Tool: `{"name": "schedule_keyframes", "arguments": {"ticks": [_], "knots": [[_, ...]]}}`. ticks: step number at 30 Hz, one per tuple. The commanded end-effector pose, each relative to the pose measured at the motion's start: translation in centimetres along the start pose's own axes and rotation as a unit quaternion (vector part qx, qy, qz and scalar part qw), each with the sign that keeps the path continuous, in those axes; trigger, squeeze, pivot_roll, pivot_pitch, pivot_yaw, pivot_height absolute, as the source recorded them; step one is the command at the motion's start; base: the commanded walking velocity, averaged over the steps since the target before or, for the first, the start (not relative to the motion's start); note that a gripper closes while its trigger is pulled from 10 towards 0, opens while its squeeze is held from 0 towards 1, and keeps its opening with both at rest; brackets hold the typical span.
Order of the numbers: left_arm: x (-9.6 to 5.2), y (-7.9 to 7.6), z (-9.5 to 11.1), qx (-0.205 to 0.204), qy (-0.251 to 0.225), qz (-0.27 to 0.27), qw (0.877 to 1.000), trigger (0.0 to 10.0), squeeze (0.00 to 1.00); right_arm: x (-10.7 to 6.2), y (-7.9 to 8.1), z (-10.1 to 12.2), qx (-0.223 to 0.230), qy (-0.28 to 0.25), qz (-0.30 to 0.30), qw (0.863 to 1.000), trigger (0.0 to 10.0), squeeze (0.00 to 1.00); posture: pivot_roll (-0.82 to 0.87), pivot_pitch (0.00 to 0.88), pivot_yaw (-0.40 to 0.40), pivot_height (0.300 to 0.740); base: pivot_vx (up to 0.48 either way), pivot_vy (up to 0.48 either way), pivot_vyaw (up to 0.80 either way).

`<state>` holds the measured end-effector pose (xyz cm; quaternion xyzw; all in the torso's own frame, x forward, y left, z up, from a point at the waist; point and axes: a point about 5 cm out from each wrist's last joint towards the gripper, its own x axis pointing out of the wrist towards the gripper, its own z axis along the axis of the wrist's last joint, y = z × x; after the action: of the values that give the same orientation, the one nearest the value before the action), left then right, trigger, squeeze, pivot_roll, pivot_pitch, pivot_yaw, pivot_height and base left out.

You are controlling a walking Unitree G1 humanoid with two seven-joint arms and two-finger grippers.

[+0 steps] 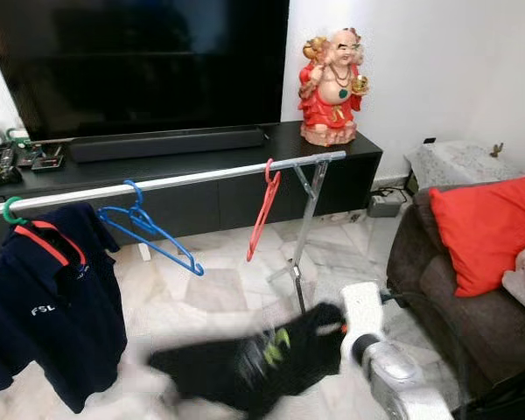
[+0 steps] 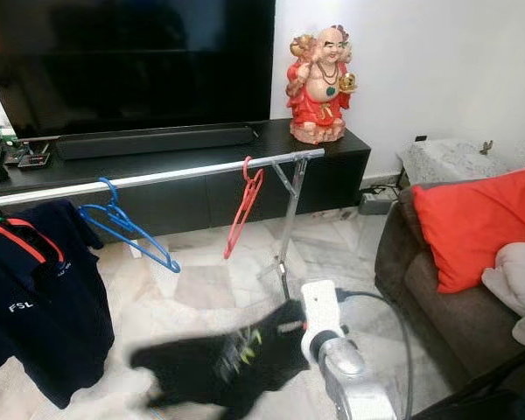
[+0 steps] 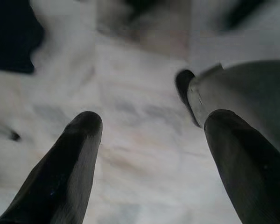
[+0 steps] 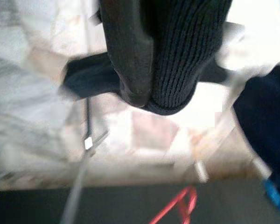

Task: Hang hanger

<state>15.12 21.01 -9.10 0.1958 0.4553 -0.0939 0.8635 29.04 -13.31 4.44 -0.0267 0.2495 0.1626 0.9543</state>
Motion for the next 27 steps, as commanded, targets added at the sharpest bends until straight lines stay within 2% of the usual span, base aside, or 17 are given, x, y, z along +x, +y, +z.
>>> {"name": "schedule_keyframes", "arguments": {"ticks": [1,2,3,4,6,9,10,14,15,16,18,19,20,21,22,25,27], "knots": [[0.2,1.1,1.5,0.062,-0.027,0.012,0.998,10.0,0.0,0.5,0.4,0.6,-0.01,0.001,0.016,1.0,10.0,0.0,0.07,0.021,0.005,0.74,0.0,0.0,0.0],[0.6,2.8,5.6,0.08,-0.093,-0.004,0.992,10.0,0.0,0.8,0.5,0.3,-0.027,0.012,0.022,0.999,10.0,0.0,0.07,0.021,0.008,0.74,0.0,0.0,0.0],[0.5,4.1,7.2,0.106,-0.116,0.006,0.988,10.0,0.0,1.1,0.5,0.5,-0.037,0.013,0.024,0.999,10.0,0.0,0.08,0.021,0.01,0.74,0.0,0.0,0.0],[0.4,4.4,7.4,0.112,-0.121,0.01,0.986,10.0,0.0,1.2,0.5,0.6,-0.039,0.012,0.025,0.999,10.0,0.0,0.08,0.021,0.009,0.74,0.0,0.0,0.0],[0.1,6.3,10.6,0.057,-0.186,0.039,0.98,10.0,0.0,1.8,0.6,1.7,-0.089,-0.003,0.031,0.996,10.0,0.0,0.08,0.025,0.004,0.74,0.0,0.0,0.0],[-0.3,5.7,14.8,0.062,-0.255,0.015,0.965,10.0,0.0,2.2,0.1,2.5,-0.064,-0.01,0.002,0.998,10.0,0.0,0.08,0.027,0.007,0.74,0.0,0.0,0.0],[-0.3,5.7,14.8,0.062,-0.255,0.015,0.965,10.0,0.0,2.2,0.1,2.5,-0.064,-0.01,0.002,0.998,10.0,0.0,0.08,0.027,0.007,0.74,0.0,0.0,0.0],[-0.8,4.9,17.4,0.082,-0.292,-0.024,0.952,10.0,0.0,2.5,-0.4,2.8,-0.038,-0.008,-0.027,0.999,10.0,0.0,0.07,0.028,0.012,0.74,0.0,0.0,0.0],[-0.9,4.8,18.1,0.092,-0.298,-0.038,0.949,10.0,0.0,2.6,-0.6,2.7,-0.108,-0.001,-0.031,0.994,10.0,0.0,0.07,0.028,0.012,0.74,0.0,0.0,0.0],[-0.9,4.7,18.2,0.094,-0.299,-0.041,0.949,10.0,0.0,2.6,-0.6,2.7,-0.128,0.0,-0.031,0.991,10.0,0.0,0.07,0.028,0.012,0.74,0.0,0.0,0.0],[-1.0,4.7,18.7,0.109,-0.303,-0.052,0.945,10.0,0.0,2.7,-0.8,2.8,-0.223,0.001,-0.033,0.974,10.0,0.0,0.07,0.03,0.016,0.74,0.0,0.0,0.0],[-1.3,4.6,19.3,0.12,-0.309,-0.069,0.941,10.0,0.0,2.8,-1.1,2.9,-0.307,0.009,-0.03,0.951,10.0,0.0,0.07,0.031,0.013,0.74,0.0,0.0,0.0],[-1.3,4.6,19.3,0.12,-0.309,-0.069,0.941,10.0,0.0,2.8,-1.1,2.9,-0.307,0.009,-0.03,0.951,10.0,0.0,0.07,0.031,0.013,0.74,0.0,0.0,0.0],[-1.5,4.5,19.7,0.13,-0.311,-0.085,0.938,10.0,0.0,3.0,-1.4,2.9,-0.36,0.022,-0.028,0.932,10.0,0.0,0.07,0.031,0.01,0.74,0.0,0.0,0.0],[-1.6,4.5,19.8,0.133,-0.311,-0.09,0.937,10.0,0.0,3.0,-1.5,3.0,-0.371,0.026,-0.028,0.928,10.0,0.0,0.07,0.031,0.008,0.74,0.0,0.0,0.0],[-1.9,4.0,20.2,0.146,-0.313,-0.117,0.931,10.0,0.0,3.3,-1.6,2.7,-0.455,0.059,-0.002,0.888,10.0,0.0,0.07,0.031,0.004,0.74,0.0,0.0,0.0],[-2.0,3.6,20.5,0.156,-0.316,-0.131,0.927,10.0,0.0,3.4,-1.6,2.7,-0.486,0.072,0.008,0.871,10.0,0.0,0.07,0.032,0.002,0.74,0.0,0.0,0.0]]}}
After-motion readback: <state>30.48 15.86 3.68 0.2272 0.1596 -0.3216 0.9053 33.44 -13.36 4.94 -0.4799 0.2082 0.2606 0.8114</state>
